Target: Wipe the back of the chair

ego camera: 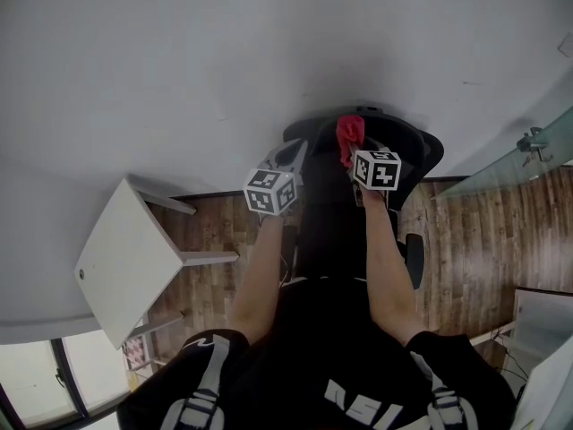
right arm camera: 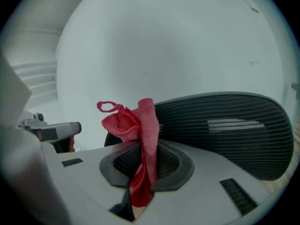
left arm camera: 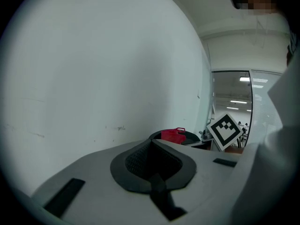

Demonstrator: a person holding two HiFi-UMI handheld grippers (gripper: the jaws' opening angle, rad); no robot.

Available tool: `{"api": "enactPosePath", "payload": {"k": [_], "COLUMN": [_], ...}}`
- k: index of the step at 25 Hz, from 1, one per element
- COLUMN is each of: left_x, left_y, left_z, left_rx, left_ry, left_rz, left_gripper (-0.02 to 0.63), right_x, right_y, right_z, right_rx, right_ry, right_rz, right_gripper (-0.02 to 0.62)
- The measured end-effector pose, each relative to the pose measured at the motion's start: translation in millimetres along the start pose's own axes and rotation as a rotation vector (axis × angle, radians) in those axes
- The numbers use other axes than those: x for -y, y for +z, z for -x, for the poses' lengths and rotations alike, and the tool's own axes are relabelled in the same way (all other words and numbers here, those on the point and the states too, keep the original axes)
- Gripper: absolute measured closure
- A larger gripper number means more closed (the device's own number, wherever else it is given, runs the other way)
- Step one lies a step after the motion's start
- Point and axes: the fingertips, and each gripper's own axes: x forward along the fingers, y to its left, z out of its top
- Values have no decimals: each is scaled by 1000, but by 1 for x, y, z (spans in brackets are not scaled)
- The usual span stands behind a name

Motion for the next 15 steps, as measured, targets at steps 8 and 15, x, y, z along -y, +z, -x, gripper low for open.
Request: {"api": "enactPosePath", "payload": {"k": [8,15], "left_x": [22,37], "left_y": [1,-2], "left_z": [-20,-35], "left_rx": [-16,-29], "left_ry": [-43,-76], "left_rz": [-19,-28], "left_gripper": [581,581], "right_x": [31,63], "right_y": [4,6], "right_z": [15,33], "right_rx": [20,41], "right_ry": [-55,-125], "right_rz": [-15,-51], "right_gripper": [518,518]}}
